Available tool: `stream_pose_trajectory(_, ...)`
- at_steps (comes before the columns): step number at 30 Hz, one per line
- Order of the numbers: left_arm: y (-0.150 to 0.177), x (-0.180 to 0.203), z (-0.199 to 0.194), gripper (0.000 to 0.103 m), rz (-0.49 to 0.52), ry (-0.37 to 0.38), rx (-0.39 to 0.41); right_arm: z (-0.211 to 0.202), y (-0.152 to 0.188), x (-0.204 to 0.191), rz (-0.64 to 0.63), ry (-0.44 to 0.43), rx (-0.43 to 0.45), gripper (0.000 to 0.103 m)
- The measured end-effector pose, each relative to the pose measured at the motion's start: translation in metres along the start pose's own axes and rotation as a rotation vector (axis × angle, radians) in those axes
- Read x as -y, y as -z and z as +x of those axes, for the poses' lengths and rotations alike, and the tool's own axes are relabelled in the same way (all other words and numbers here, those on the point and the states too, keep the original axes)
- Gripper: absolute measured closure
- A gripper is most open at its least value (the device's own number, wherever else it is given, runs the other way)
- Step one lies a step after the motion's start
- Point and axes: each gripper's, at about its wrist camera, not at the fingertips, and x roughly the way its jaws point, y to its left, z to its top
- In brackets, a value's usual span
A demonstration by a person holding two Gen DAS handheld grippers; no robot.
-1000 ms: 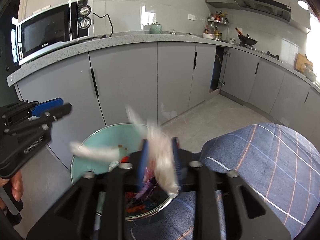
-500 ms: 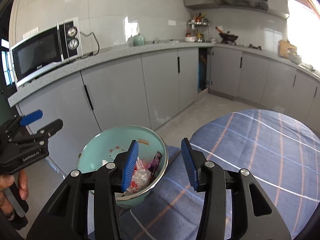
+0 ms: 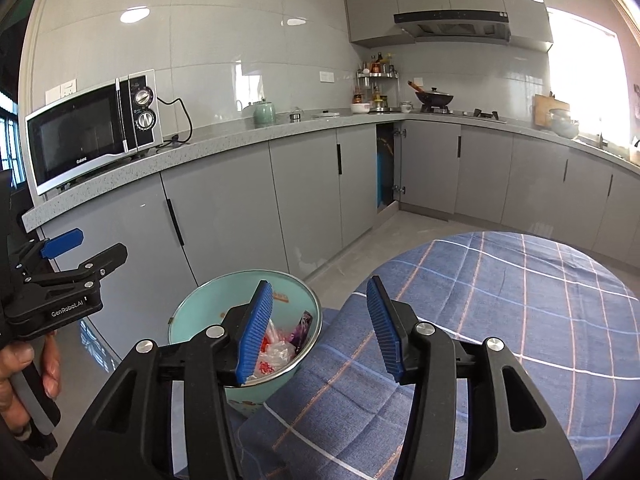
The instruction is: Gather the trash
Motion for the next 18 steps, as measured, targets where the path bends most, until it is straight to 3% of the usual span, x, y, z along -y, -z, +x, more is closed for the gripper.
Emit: stream_pose_trajectory(18, -0.002, 0.002, -0.013, 0.009, 0.013, -0.009, 0.016, -0.016, 0.000, 0.001, 0.009, -0.006, 0.030, 0.051)
